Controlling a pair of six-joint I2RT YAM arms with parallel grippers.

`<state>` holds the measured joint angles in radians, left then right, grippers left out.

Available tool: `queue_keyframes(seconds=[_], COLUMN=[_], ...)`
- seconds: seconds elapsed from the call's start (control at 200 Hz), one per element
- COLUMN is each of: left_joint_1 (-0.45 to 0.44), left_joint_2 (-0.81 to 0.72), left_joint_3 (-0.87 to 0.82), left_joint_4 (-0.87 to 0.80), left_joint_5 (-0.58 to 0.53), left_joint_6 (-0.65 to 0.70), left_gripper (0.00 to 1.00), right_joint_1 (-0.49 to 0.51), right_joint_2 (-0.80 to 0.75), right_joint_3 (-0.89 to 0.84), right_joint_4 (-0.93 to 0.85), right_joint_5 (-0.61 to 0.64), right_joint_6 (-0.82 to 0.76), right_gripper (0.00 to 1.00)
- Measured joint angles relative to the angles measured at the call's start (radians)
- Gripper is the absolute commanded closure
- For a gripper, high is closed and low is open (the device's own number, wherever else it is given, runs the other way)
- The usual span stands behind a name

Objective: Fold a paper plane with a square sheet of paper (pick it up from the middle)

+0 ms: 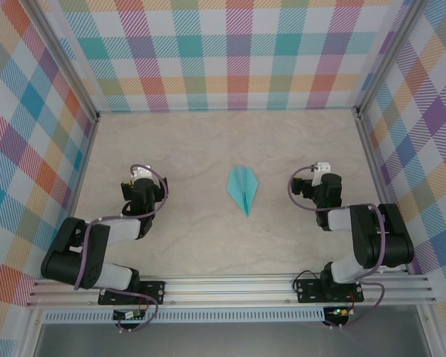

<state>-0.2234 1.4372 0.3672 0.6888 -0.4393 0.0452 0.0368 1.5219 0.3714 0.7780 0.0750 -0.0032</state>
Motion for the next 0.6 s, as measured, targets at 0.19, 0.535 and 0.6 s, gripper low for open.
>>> queue_keyframes(seconds=[0.19, 0.535, 0.6], left_joint_1=[0.014, 0.106, 0.116], left_joint_2=[0.022, 0.124, 0.126], left_joint_3=[0.037, 0.004, 0.006], left_joint_4=[0.001, 0.145, 0.149], left_joint_5=[0.040, 0.165, 0.159], left_joint_6=[0.008, -0.017, -0.031], left_gripper=[0.00, 0.00, 0.00], right_joint_1=[-0.013, -0.013, -0.013], right_joint_2=[0.000, 0.000, 0.000], right_joint_3=[0.019, 0.019, 0.019], right_joint_4=[0.008, 0.008, 0.008], right_joint_5=[-0.003, -0.006, -0.006], right_joint_6=[0.009, 0.014, 0.014], right_gripper=[0.00, 0.00, 0.00])
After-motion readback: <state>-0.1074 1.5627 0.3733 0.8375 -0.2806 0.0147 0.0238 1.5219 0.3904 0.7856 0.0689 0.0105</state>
